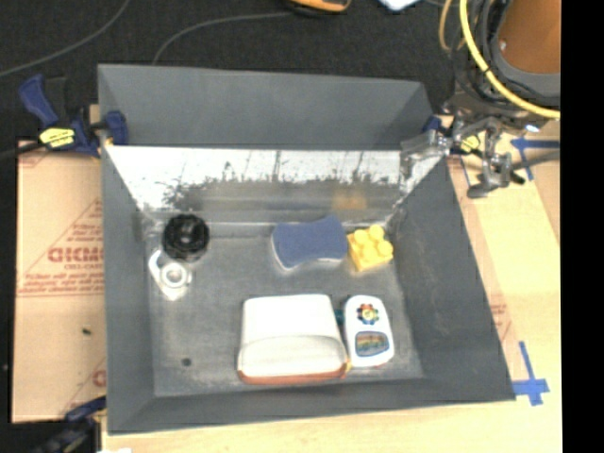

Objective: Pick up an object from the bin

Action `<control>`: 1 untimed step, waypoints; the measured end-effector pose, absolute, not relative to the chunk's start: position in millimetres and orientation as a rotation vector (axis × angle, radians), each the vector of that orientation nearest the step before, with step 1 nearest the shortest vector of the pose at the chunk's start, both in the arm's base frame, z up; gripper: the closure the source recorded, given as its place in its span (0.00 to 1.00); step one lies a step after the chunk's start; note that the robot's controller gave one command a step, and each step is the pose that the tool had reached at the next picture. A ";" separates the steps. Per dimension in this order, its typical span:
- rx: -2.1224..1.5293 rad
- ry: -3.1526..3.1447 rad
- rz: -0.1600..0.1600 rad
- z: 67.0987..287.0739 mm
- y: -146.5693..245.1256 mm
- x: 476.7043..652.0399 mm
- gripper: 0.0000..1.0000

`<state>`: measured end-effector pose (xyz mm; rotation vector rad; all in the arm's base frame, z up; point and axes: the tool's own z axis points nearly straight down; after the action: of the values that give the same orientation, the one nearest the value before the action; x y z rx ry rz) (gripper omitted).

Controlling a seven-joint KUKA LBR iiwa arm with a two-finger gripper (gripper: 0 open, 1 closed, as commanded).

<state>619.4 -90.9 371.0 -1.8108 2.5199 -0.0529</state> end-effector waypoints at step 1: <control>-2.121 2.266 -0.066 370.6 -127.9 649.5 0.00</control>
Offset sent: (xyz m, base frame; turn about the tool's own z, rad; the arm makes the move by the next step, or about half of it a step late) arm 0.0291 -0.0347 -0.0010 -0.2639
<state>649.5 -127.9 370.6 -2.1211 2.2662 -0.0661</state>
